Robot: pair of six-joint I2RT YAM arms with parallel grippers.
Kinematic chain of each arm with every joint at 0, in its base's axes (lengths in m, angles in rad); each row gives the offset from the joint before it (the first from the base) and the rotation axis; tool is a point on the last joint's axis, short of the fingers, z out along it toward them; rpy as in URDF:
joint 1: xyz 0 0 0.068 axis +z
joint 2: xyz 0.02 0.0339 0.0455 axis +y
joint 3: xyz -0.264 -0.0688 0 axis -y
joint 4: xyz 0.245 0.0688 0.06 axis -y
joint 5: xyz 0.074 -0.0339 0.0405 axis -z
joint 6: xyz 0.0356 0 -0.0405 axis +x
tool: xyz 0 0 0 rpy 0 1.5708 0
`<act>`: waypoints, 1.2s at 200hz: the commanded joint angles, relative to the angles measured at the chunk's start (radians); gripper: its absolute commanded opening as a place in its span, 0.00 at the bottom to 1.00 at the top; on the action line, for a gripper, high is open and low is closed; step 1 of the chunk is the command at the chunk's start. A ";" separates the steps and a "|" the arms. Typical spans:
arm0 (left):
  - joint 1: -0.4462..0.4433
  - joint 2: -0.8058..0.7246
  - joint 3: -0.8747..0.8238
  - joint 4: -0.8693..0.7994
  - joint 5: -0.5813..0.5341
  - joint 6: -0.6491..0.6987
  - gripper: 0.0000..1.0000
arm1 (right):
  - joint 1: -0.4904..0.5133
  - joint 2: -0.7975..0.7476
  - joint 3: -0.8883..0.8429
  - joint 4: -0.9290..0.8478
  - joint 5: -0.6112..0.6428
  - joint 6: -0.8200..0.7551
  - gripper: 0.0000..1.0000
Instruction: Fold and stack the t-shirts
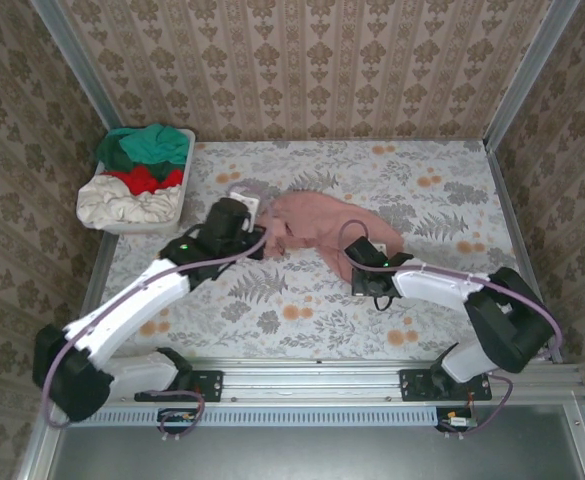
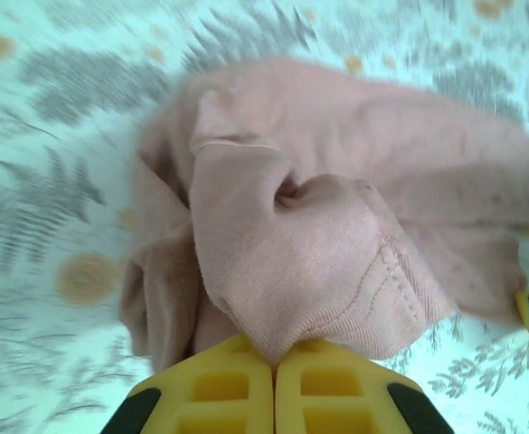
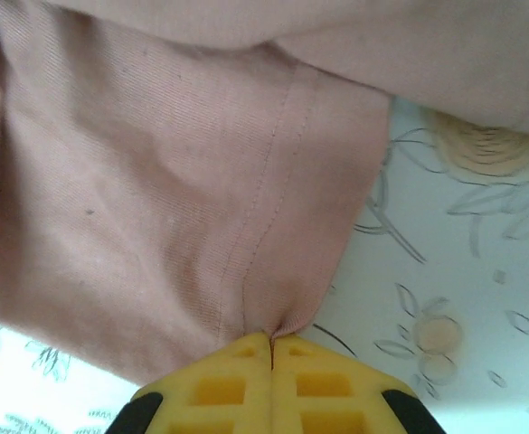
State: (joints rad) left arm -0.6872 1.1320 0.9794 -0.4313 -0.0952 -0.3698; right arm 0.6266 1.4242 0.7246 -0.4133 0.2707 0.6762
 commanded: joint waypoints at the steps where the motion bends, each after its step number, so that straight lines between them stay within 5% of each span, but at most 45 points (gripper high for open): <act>1: 0.051 -0.113 0.066 -0.189 -0.094 0.014 0.00 | -0.013 -0.254 0.031 -0.155 0.112 -0.041 0.00; 33: 0.211 -0.159 0.153 -0.210 -0.155 0.030 0.00 | -0.076 -0.525 0.131 -0.258 0.153 -0.125 0.00; 77: 0.495 0.277 0.406 -0.110 0.108 0.064 0.05 | -0.355 -0.356 0.226 -0.150 0.029 -0.221 0.00; 90: 0.518 0.456 0.543 -0.173 0.119 0.063 0.30 | -0.425 -0.280 0.240 -0.128 0.000 -0.224 0.00; 106: 0.523 0.585 0.629 -0.225 0.104 0.064 0.35 | -0.490 -0.214 0.244 -0.087 -0.038 -0.234 0.00; 136: 0.500 0.504 0.447 -0.139 0.090 0.045 0.61 | -0.530 -0.208 0.223 -0.088 -0.074 -0.235 0.00; 156: 0.407 0.318 0.256 -0.112 0.046 0.022 0.64 | -0.531 -0.249 0.178 -0.069 -0.119 -0.225 0.00; 180: 0.127 0.112 0.026 -0.134 -0.087 -0.062 0.66 | -0.533 -0.257 0.155 -0.073 -0.113 -0.222 0.00; 240: -0.396 -0.066 -0.413 -0.248 -0.139 -0.665 0.57 | -0.556 -0.289 0.103 -0.094 -0.102 -0.224 0.00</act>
State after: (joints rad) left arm -0.9401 1.0576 0.6643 -0.5999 -0.1986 -0.7116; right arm 0.0803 1.1736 0.8528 -0.4973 0.1734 0.4660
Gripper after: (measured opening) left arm 0.584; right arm 0.066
